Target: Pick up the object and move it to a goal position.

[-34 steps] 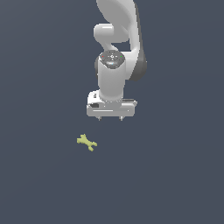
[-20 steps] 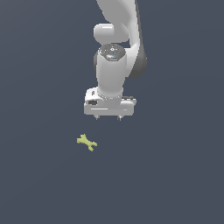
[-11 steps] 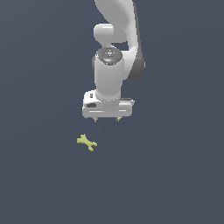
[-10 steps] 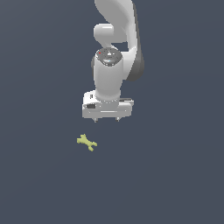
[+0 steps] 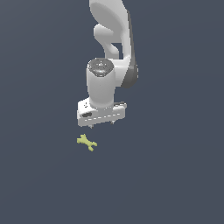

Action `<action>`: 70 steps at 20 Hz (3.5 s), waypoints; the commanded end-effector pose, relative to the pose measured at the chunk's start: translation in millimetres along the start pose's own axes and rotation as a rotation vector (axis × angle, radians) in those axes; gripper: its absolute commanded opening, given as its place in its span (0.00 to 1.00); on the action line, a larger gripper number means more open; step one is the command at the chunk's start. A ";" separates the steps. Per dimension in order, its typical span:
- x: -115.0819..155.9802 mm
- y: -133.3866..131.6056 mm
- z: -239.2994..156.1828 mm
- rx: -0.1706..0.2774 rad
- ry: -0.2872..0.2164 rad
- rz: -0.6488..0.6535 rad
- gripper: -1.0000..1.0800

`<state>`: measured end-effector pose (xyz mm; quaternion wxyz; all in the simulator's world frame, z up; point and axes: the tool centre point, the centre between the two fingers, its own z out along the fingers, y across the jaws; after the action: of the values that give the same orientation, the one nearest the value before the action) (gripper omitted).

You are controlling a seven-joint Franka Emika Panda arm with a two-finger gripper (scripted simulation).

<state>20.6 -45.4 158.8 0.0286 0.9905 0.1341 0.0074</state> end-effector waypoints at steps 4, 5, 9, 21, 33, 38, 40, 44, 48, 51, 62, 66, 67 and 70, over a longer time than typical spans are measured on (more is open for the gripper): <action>1.6 15.5 16.7 0.006 -0.004 -0.122 0.96; 1.8 18.3 19.7 0.008 -0.005 -0.144 0.96; 2.3 29.5 32.1 0.014 -0.006 -0.233 0.96; 0.8 62.8 69.8 0.037 -0.001 -0.494 0.96; -2.9 86.2 97.3 0.055 0.011 -0.677 0.96; -3.8 90.0 101.9 0.058 0.014 -0.707 0.96; -3.9 90.6 102.5 0.059 0.014 -0.711 0.96; -4.2 90.4 103.8 0.058 0.013 -0.707 0.96; -4.4 89.5 115.3 0.058 0.014 -0.709 0.96; -5.0 88.3 131.2 0.058 0.014 -0.710 0.96; -4.3 87.5 152.6 0.058 0.014 -0.712 0.00; -4.3 87.5 152.6 0.058 0.014 -0.712 0.00; -4.3 87.5 152.6 0.058 0.014 -0.712 0.00; -4.3 87.5 152.6 0.058 0.014 -0.712 0.00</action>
<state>43.0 -139.0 11.5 0.0000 0.8821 0.4712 -0.0001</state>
